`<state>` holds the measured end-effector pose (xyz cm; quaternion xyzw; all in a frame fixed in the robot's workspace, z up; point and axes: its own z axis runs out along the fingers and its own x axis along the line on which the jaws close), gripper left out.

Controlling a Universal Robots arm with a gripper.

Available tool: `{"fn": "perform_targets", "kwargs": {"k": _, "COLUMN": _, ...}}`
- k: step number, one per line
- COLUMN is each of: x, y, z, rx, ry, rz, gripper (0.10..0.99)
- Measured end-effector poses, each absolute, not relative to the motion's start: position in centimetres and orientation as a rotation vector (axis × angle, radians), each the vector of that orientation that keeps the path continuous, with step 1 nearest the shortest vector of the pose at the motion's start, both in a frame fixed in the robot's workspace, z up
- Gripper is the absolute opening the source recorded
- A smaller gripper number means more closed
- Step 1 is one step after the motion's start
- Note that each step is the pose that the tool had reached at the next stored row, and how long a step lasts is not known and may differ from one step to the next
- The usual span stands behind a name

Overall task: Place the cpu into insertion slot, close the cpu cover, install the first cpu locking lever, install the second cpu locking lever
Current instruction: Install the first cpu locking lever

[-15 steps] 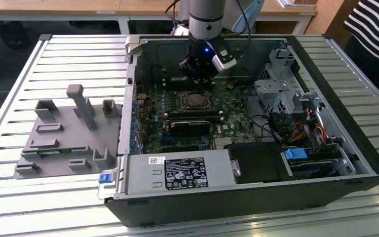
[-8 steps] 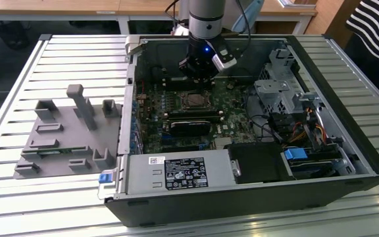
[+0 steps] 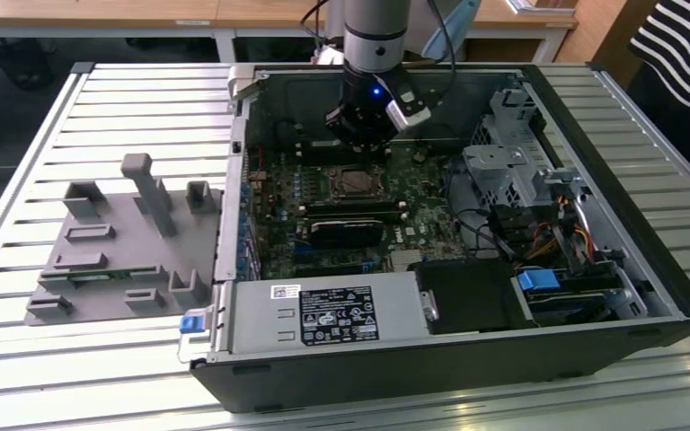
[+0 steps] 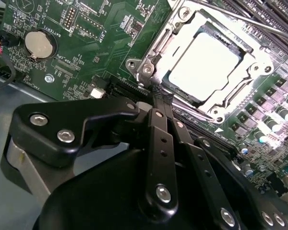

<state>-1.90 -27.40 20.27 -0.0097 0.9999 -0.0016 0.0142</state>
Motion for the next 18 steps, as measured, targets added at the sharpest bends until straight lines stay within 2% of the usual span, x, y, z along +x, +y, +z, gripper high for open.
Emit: {"fn": "perform_targets", "kwargs": {"k": 18, "x": -1.90, "y": -28.15, "z": 20.10, "rx": -0.028, "ry": 3.113, "rz": 0.028, "gripper": 0.106}}
